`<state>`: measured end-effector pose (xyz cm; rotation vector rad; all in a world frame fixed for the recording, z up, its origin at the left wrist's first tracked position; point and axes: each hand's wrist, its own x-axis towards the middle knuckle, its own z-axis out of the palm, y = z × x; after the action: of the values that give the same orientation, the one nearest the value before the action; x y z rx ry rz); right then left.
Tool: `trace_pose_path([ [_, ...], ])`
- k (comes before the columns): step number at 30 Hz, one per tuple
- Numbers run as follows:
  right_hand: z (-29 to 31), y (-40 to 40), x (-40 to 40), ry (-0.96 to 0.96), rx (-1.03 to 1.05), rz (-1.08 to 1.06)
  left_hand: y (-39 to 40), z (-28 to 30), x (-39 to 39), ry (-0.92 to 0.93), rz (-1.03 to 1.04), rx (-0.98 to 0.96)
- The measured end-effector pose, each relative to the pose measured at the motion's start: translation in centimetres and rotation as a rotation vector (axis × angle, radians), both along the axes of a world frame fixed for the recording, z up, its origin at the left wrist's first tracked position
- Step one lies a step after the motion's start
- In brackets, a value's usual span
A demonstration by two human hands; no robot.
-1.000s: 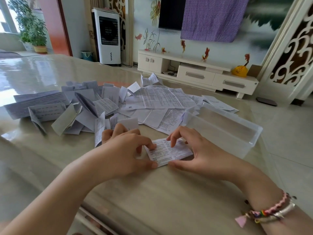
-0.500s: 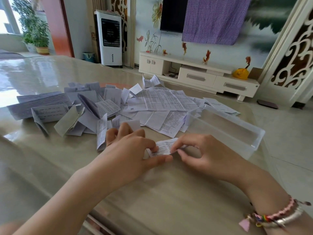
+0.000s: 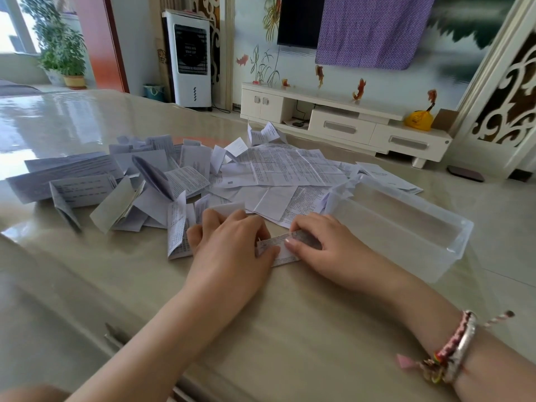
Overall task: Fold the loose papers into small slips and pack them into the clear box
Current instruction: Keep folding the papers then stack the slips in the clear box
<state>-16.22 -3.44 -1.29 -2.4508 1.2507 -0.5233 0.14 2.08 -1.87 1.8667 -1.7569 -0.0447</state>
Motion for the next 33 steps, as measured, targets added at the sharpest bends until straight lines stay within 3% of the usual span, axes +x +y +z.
trace_pose_path([
  [5,-0.3,-0.5,0.1,-0.101,0.008,-0.152,-0.1,-0.5,-0.1,0.032,-0.003,0.009],
  [9,-0.5,-0.4,0.2,0.005,-0.047,-0.157,0.2,-0.6,-0.1,0.033,-0.041,-0.019],
  [16,-0.8,-0.2,0.6,0.109,-0.135,-0.204,1.0,-1.0,-0.5,-0.175,-0.049,-0.102],
  [24,-0.5,1.3,0.0,0.119,-0.253,-0.186,0.9,-1.5,-0.3,-0.253,-0.06,-0.178],
  [33,0.0,1.5,-1.7,0.164,-0.22,-0.284,0.9,-1.8,0.1,-0.31,-0.072,-0.163],
])
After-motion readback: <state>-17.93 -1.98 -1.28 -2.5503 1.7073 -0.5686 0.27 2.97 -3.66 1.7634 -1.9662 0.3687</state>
